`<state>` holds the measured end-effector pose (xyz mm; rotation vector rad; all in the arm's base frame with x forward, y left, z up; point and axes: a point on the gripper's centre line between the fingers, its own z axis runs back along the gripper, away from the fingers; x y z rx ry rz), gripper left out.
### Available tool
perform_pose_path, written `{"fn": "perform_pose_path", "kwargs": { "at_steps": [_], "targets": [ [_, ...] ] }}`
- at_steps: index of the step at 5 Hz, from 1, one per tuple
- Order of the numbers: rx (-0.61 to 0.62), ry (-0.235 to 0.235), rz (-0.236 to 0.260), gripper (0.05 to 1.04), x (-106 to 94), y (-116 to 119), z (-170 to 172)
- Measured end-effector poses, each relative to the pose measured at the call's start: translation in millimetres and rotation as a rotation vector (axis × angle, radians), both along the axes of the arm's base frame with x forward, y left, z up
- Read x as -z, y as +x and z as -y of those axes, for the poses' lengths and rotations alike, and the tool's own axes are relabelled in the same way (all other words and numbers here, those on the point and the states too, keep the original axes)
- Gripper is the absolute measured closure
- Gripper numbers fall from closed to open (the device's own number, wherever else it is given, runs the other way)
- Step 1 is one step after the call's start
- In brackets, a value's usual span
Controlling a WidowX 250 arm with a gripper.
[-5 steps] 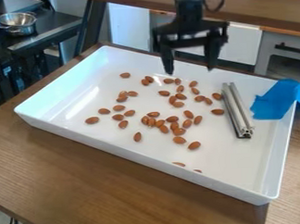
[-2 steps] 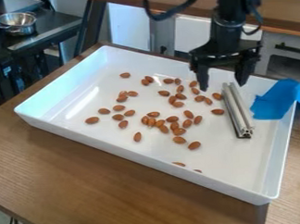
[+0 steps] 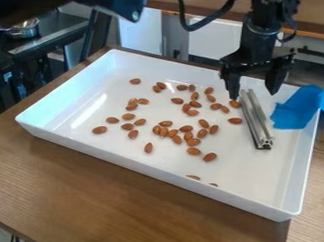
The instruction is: Sweep into pile
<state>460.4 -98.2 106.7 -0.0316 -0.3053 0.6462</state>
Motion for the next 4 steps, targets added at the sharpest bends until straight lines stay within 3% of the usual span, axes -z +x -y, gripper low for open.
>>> {"fn": "perform_pose_path", "kwargs": {
  "at_steps": [3, 4],
  "targets": [
    [0.009, 0.045, -0.049, 0.083, 31.3, 1.9, 11.4],
    [0.031, 0.058, -0.045, 0.118, 32.6, 1.1, 23.3]
  ]
}}
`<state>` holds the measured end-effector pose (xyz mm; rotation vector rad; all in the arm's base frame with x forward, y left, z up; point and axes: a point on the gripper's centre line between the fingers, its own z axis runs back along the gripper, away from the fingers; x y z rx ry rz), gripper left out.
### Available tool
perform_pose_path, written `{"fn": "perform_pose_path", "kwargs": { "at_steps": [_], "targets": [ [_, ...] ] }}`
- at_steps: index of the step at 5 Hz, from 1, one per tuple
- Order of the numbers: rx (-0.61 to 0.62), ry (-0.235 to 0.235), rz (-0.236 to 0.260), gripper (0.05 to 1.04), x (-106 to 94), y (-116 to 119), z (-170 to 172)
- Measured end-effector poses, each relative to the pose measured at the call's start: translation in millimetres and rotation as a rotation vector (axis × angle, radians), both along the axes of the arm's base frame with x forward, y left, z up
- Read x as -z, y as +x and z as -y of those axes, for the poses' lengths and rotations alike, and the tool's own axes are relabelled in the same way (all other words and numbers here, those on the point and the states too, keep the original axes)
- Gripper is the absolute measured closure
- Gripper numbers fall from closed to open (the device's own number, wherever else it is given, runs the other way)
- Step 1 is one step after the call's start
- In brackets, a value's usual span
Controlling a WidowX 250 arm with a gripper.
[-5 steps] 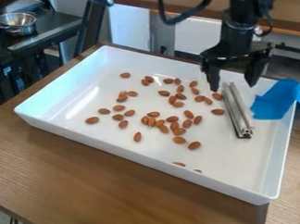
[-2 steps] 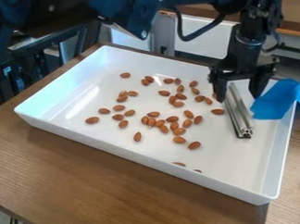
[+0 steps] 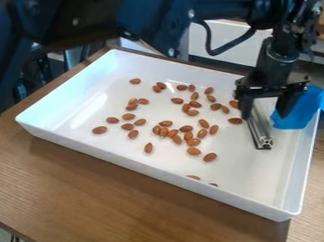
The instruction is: Sweep into pile
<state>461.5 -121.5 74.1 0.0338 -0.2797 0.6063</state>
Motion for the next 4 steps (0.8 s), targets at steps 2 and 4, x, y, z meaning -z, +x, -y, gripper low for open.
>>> {"fn": "perform_pose_path", "kwargs": {
  "at_steps": [2, 4],
  "targets": [
    [0.011, 0.005, -0.025, 0.677, 8.9, -1.1, 0.5],
    [0.003, -0.026, -0.035, 0.713, 10.6, -6.8, -16.8]
  ]
}}
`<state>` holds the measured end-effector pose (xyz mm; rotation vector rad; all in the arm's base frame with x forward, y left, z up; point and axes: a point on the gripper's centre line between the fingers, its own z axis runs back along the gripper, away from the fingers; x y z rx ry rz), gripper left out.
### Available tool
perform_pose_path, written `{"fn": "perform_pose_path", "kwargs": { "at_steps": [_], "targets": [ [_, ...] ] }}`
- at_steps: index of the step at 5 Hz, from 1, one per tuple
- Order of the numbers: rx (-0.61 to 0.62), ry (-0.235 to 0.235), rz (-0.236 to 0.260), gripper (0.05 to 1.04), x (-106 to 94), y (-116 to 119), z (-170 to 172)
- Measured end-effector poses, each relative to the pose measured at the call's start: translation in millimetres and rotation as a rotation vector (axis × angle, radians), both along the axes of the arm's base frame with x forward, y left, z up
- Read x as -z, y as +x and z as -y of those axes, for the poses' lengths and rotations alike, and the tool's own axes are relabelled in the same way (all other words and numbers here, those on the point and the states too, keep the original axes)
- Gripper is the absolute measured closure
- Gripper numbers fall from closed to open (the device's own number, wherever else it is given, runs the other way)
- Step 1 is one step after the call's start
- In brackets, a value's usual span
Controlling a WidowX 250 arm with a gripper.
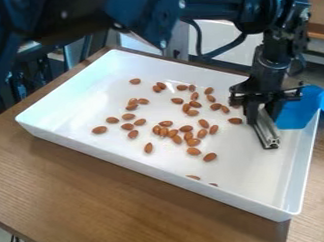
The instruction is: Sweep into pile
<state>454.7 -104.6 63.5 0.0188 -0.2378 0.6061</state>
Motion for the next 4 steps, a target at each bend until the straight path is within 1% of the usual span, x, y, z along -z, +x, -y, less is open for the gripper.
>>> {"fn": "perform_pose_path", "kwargs": {
  "at_steps": [1, 2, 4],
  "targets": [
    [0.001, -0.006, -0.001, 0.713, -1.2, -9.9, -17.9],
    [-0.021, -0.014, 0.015, 0.713, -0.2, -19.0, -41.3],
    [-0.033, -0.003, 0.061, 0.713, 0.9, -42.0, -71.9]
  ]
}}
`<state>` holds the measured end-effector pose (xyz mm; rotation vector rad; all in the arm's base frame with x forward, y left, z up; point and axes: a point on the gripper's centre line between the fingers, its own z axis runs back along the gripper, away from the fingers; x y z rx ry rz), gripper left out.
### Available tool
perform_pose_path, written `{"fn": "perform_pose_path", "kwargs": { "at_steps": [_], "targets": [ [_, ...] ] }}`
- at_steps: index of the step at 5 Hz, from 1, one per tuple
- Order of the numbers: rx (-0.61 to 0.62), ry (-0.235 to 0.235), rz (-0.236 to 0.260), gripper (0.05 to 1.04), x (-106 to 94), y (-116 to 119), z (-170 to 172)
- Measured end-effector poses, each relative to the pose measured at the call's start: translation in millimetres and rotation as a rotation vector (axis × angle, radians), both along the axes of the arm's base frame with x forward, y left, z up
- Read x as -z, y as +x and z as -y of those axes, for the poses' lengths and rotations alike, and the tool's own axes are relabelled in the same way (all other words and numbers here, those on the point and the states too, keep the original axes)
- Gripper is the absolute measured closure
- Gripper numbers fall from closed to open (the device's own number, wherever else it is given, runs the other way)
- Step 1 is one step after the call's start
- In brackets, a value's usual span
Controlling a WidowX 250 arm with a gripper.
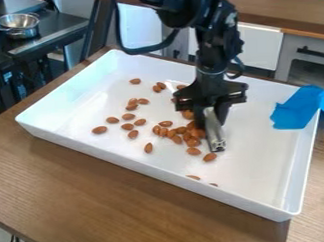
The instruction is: Sweep into pile
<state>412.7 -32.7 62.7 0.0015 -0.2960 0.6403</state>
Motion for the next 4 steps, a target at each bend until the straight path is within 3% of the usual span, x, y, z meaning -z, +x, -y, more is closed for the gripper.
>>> {"fn": "perform_pose_path", "kwargs": {
  "at_steps": [2, 4],
  "targets": [
    [0.002, -0.003, -0.002, 0.713, -1.7, -27.7, -38.9],
    [0.004, 0.001, -0.005, 0.713, 1.0, -40.1, -75.7]
  ]
}}
